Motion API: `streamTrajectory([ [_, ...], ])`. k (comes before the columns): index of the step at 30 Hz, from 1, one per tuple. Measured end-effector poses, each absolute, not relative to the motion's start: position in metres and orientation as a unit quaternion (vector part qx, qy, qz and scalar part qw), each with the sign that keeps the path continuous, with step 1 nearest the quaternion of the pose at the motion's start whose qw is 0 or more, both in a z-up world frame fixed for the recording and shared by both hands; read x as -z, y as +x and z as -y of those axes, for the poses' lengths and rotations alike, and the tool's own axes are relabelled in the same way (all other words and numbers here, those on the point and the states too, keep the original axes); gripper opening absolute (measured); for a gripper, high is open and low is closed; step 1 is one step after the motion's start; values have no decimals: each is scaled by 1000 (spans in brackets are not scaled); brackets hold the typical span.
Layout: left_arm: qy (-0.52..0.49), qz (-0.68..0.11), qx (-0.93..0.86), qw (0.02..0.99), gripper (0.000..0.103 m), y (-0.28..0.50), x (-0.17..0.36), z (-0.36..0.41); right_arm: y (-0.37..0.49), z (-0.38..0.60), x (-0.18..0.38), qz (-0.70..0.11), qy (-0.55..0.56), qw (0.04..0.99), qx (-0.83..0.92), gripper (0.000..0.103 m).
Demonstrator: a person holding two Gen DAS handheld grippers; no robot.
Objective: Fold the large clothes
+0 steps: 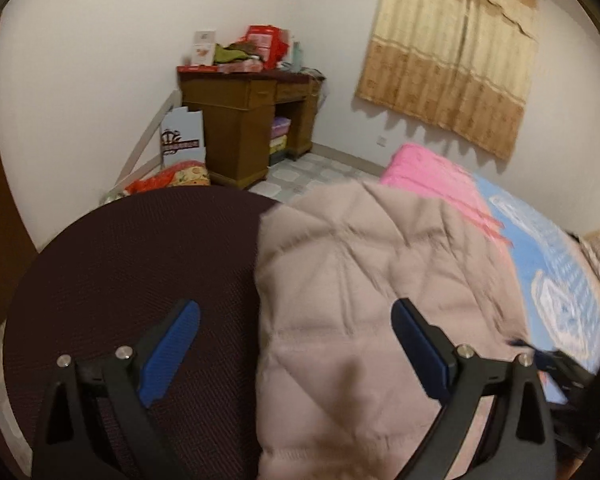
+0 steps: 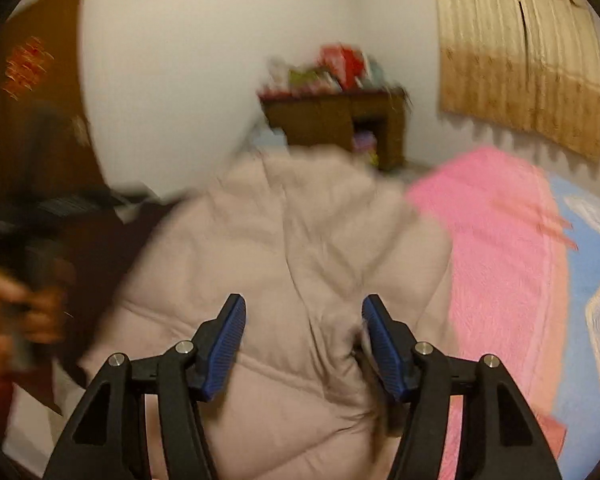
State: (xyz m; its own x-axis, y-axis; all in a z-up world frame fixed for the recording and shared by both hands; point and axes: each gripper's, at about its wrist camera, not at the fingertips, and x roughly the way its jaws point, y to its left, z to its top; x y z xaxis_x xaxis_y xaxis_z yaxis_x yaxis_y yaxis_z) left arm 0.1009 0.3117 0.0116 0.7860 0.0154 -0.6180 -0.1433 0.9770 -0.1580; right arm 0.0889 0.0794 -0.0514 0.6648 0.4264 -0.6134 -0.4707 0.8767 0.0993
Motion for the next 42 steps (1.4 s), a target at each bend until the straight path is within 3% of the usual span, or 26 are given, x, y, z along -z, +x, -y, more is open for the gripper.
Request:
streamTrajectory([
  [5, -54, -350, -53, 934, 101, 117, 37, -287, 94, -53, 102, -335, 57, 911, -235, 62],
  [13, -57, -379, -70, 921, 103, 129, 53, -294, 116, -72, 118, -349, 36, 913, -210, 62],
  [18, -1, -358, -103, 928, 103, 74, 17, -272, 96, -61, 95, -378, 59, 902, -198, 64],
  [22, 43, -313, -113, 942, 103, 11, -2, -245, 29, -32, 55, -312, 121, 920, -205, 64],
  [30, 33, -288, -138, 947, 103, -75, -14, -228, -71, -28, 22, -261, 145, 925, -235, 65],
  [42, 23, -265, -153, 952, 103, -140, -32, -223, -141, -39, -13, -220, 123, 953, -165, 66],
])
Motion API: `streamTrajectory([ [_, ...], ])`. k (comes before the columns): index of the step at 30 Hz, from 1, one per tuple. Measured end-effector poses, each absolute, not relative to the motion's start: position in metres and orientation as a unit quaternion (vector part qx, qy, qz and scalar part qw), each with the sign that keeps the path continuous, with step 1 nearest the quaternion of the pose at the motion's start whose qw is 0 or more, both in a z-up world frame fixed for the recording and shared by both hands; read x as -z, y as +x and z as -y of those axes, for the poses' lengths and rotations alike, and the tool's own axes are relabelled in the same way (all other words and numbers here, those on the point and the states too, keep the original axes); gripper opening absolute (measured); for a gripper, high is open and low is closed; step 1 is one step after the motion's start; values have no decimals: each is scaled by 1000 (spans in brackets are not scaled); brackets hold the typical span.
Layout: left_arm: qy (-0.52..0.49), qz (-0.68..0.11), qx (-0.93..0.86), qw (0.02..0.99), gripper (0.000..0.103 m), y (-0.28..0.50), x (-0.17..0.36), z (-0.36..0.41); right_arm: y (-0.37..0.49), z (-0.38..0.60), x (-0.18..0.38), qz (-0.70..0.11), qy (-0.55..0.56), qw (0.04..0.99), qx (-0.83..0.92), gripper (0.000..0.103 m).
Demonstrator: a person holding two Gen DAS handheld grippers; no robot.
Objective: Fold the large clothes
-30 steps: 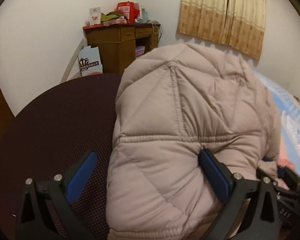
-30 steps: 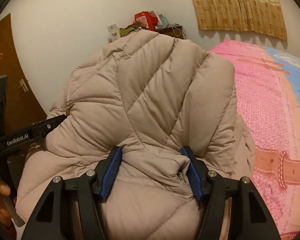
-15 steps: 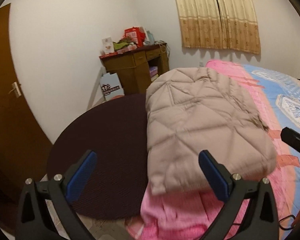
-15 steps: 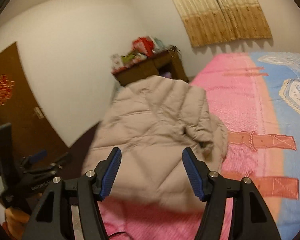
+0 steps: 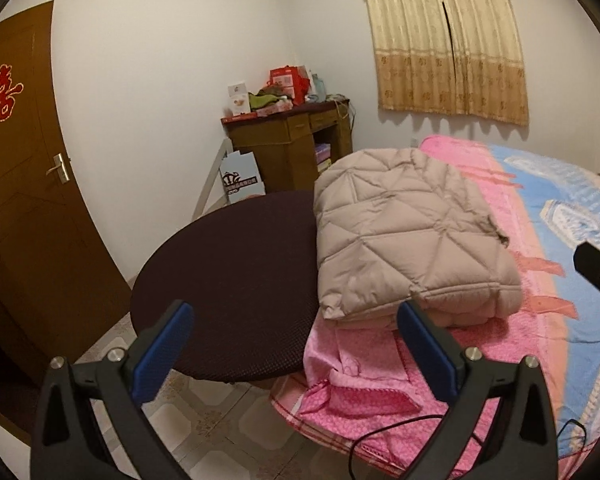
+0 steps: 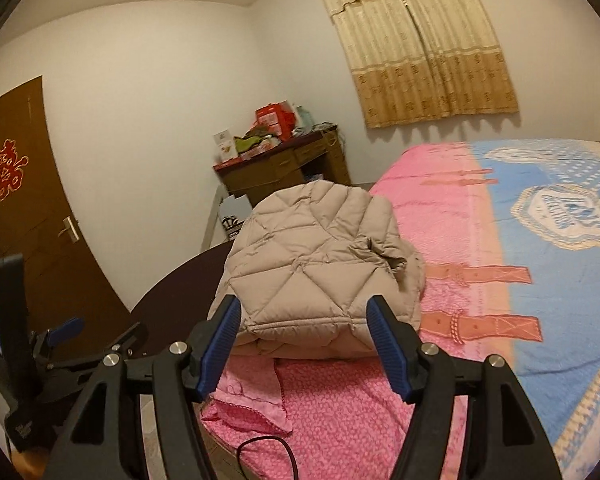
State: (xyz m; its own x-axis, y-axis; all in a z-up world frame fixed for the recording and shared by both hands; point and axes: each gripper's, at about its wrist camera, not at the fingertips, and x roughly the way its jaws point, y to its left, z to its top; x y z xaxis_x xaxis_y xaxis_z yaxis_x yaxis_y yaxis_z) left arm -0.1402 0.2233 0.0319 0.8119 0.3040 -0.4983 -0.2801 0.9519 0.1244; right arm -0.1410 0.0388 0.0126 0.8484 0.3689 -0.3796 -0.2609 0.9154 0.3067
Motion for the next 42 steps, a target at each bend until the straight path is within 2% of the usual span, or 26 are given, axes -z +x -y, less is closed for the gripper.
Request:
streamTrajectory([
  [8, 16, -218, -146, 965, 103, -174, -53, -223, -187, -51, -50, -131, 84, 975, -159, 67],
  [12, -4, -202, -142, 969, 103, -183, -60, -227, -201, -59, -54, -105, 69, 978, -168, 69],
  [16, 26, -184, -176, 967, 103, -186, -60, -221, -208, -61, -54, -92, 54, 980, -166, 70],
  [42, 49, -220, -172, 959, 103, -176, -44, -204, -192, -39, -38, -136, 92, 974, -155, 72],
])
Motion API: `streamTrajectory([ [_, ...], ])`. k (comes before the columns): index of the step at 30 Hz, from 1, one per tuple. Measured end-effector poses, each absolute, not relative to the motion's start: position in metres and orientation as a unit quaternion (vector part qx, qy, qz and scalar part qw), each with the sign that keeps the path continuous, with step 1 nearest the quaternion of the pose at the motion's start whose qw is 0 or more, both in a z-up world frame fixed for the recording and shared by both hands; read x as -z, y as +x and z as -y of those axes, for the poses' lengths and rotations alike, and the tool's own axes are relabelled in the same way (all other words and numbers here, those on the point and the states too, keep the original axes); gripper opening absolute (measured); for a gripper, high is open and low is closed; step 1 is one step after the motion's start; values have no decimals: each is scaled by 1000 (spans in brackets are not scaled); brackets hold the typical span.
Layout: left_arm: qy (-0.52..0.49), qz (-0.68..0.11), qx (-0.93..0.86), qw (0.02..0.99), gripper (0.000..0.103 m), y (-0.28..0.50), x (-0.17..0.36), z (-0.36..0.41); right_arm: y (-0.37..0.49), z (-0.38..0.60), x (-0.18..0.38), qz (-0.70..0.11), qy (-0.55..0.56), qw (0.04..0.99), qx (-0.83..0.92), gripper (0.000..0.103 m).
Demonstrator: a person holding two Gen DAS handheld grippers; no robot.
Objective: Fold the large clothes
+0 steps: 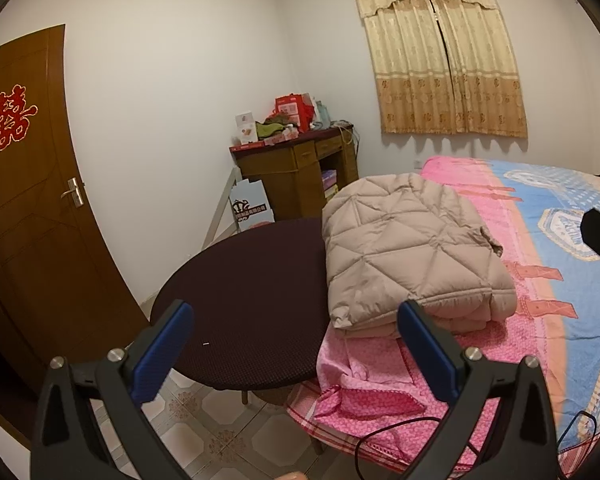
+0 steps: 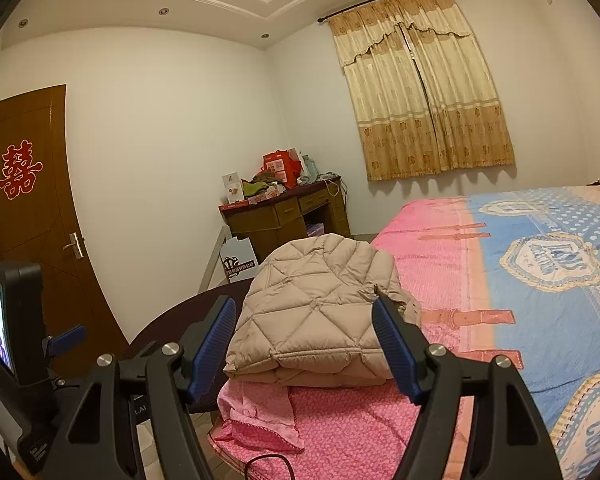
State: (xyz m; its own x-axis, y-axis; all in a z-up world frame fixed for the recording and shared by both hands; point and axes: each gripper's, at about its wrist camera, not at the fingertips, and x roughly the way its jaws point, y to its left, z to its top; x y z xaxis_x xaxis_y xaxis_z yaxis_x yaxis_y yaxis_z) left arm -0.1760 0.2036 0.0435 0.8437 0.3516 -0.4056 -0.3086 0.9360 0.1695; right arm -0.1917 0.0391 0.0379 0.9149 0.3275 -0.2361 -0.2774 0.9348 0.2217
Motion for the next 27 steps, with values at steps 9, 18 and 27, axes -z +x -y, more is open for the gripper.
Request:
streamTrajectory([
  [9, 50, -224, -174, 958, 103, -173, -42, -206, -189, -38, -35, -141, 93, 973, -158, 72],
  [18, 51, -229, -172, 957, 103, -171, -39, -203, -184, -33, -32, -147, 94, 972, -159, 72],
  [27, 51, -235, -170, 956, 103, -169, -37, -199, -181, -24, -31, -151, 100, 970, -159, 72],
])
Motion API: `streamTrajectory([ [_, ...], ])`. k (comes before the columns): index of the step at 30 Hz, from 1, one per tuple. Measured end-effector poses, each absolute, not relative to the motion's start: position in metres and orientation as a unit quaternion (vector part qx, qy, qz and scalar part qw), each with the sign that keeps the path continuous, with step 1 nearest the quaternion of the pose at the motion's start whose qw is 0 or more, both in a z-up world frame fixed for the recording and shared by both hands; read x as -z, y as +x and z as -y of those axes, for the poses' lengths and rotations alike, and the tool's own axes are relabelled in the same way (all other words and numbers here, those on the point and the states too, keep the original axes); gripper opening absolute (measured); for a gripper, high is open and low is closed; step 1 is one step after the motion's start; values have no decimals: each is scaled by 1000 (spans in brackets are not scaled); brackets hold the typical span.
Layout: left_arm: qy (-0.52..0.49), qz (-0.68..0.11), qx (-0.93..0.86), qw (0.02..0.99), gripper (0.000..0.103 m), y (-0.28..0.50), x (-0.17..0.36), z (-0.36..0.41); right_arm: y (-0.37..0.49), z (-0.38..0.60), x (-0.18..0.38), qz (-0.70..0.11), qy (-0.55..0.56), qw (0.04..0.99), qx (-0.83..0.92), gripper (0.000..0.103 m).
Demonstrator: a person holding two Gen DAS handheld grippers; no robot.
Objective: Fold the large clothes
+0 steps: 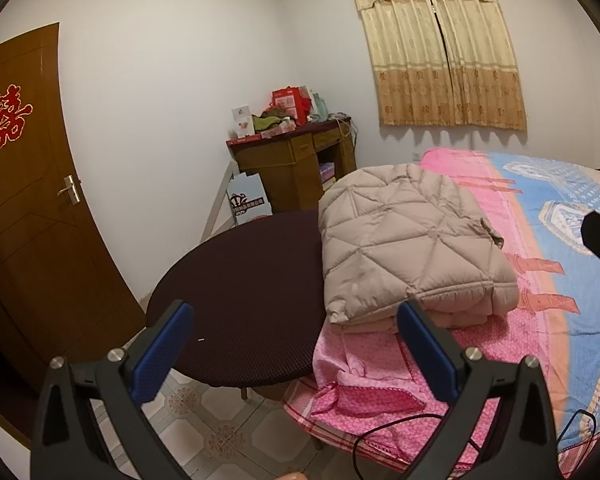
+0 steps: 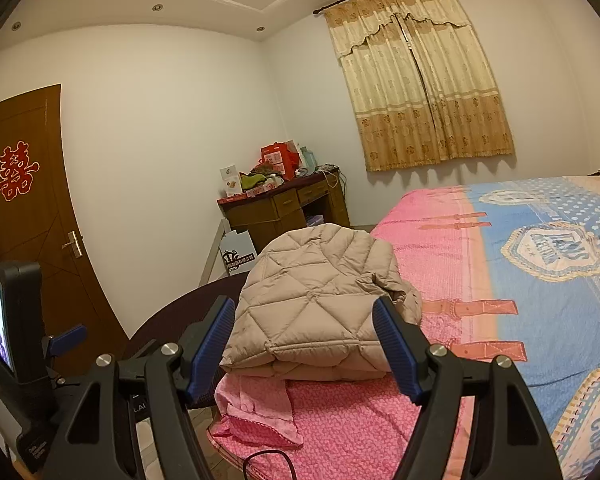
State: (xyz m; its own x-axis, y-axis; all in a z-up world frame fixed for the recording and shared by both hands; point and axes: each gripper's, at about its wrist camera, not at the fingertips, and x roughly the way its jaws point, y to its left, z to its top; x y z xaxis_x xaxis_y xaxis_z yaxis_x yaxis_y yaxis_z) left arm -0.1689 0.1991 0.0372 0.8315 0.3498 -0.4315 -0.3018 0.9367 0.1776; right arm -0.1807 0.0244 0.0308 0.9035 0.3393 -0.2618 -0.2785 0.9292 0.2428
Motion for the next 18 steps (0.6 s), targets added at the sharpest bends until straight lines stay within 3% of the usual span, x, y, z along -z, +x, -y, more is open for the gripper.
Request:
streamTrajectory([
  [18, 67, -230, -183, 954, 103, -168, -38, -195, -180, -23, -24, -159, 105, 969, -154, 72],
])
